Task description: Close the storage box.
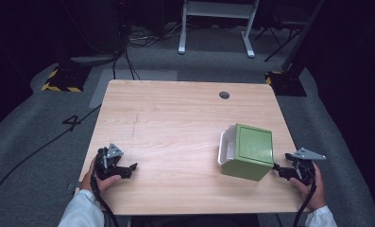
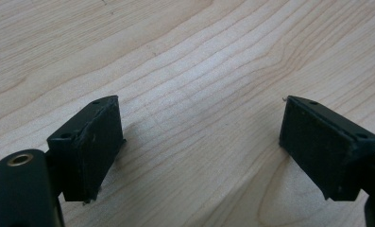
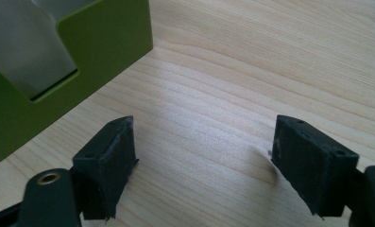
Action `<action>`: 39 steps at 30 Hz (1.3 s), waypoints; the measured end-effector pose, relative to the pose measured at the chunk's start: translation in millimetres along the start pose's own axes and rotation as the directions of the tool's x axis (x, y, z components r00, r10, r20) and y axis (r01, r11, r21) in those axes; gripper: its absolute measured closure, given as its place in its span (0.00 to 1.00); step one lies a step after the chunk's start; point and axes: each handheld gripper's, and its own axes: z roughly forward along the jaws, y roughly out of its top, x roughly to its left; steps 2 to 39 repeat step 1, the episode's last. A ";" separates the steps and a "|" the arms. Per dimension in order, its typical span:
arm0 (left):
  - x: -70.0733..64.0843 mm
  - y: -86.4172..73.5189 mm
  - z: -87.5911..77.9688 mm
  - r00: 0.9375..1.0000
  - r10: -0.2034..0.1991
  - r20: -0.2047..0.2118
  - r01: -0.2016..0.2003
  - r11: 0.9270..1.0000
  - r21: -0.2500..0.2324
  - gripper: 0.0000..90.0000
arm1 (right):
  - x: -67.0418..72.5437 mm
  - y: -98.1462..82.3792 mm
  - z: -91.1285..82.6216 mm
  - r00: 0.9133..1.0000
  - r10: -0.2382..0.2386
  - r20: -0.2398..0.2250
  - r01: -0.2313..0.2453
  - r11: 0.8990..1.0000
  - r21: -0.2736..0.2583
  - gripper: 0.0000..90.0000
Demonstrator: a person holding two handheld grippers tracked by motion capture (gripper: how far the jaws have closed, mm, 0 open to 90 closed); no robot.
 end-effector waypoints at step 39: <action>0.0 0.0 0.0 1.000 0.000 0.000 0.000 1.000 0.000 0.16 | 0.0 0.0 0.0 1.000 0.000 0.000 0.000 1.000 0.000 0.25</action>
